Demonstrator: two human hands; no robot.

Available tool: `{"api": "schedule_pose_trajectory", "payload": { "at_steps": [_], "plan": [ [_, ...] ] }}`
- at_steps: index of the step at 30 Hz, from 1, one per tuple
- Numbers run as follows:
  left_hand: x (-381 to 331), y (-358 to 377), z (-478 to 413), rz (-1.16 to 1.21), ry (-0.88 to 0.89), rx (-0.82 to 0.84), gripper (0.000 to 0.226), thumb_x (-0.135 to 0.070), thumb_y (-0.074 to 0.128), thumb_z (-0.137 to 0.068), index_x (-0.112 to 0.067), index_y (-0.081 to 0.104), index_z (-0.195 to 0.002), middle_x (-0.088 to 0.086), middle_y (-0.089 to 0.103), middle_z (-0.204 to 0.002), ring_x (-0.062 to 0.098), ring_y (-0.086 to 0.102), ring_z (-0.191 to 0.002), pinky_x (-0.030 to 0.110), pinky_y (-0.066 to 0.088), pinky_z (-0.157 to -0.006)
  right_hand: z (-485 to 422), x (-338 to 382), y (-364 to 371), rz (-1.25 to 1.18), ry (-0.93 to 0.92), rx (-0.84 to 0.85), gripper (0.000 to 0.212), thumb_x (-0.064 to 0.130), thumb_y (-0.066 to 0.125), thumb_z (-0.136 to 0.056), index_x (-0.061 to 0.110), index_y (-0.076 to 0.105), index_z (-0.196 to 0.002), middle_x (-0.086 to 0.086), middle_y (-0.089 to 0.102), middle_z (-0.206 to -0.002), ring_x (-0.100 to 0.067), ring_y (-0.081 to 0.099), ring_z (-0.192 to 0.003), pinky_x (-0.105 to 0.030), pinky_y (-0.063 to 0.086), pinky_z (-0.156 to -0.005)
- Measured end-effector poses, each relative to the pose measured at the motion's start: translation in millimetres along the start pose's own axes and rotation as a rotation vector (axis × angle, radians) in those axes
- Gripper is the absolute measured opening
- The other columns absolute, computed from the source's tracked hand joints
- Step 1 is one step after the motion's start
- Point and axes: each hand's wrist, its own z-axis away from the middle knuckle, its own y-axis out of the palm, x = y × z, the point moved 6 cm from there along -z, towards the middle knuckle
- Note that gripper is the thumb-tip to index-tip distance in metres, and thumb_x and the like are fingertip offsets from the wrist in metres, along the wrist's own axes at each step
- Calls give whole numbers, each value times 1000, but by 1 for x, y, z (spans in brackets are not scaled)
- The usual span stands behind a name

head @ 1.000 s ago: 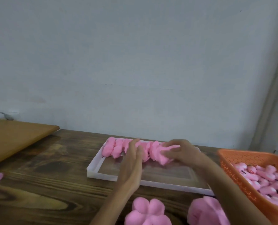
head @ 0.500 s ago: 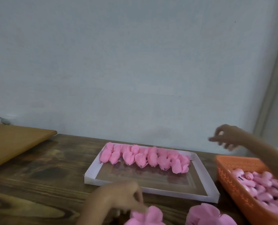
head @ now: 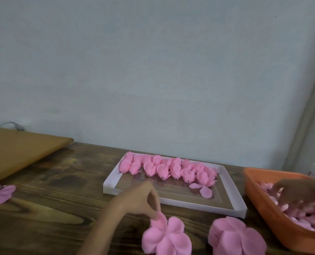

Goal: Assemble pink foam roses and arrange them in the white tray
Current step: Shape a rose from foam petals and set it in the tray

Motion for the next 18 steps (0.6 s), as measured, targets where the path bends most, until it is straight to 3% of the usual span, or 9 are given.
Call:
{"api": "schedule_pose_trajectory", "payload": {
  "at_steps": [3, 6, 9, 12, 15, 16, 18],
  "plan": [
    [1, 0, -2, 81, 21, 35, 9, -11, 84, -78, -10, 81, -87, 12, 78, -82, 18, 65, -71, 34, 49, -68, 19, 6, -1, -3, 9, -14, 40, 30, 77, -59, 27, 71, -98, -6, 78, -91, -22, 70, -67, -30, 57, -61],
    [1, 1, -5, 50, 34, 10, 11, -16, 85, -77, -13, 80, -86, 10, 78, -85, 14, 65, -73, 34, 50, -70, 46, 18, -3, -6, 48, -87, 34, 29, 73, -63, 25, 74, -97, -3, 78, -84, -20, 72, -69, -30, 58, -61],
    [1, 2, -10, 48, 57, -7, 11, -19, 87, -77, -13, 79, -82, 3, 75, -78, 9, 62, -73, 34, 50, -71, 62, 29, -10, 220, 96, -191, 21, 25, 66, -86, 17, 70, -105, 2, 76, -86, -16, 72, -67, -27, 58, -65],
    [1, 7, -13, 142, 76, 8, 9, -17, 87, -79, -15, 78, -79, -10, 70, -68, 5, 61, -67, 24, 48, -63, 76, 53, -13, 482, 136, -373, 20, 16, 54, -98, 16, 65, -114, -1, 71, -102, -19, 72, -97, -28, 54, -74],
    [7, 13, -13, 368, 62, 11, 13, -18, 86, -82, -23, 74, -78, -2, 71, -72, 13, 61, -62, 22, 50, -57, 93, 117, -10, 665, -172, -808, 16, 33, 51, -98, 27, 64, -106, 1, 67, -105, -21, 67, -98, -29, 52, -75],
    [9, 14, -12, 424, 62, 18, 14, -19, 85, -83, -24, 73, -79, 2, 71, -73, 15, 61, -60, 23, 50, -55, 98, 139, -1, 616, -311, -857, 14, 35, 53, -95, 29, 64, -101, 2, 68, -101, -22, 67, -95, -30, 53, -76],
    [12, 16, -11, 509, 77, 26, 13, -21, 84, -86, -22, 71, -83, 7, 69, -72, 17, 58, -55, 24, 47, -51, 99, 176, 28, 574, -529, -779, 11, 30, 60, -89, 32, 65, -99, 8, 68, -100, -18, 65, -96, -31, 53, -82]
  ]
}}
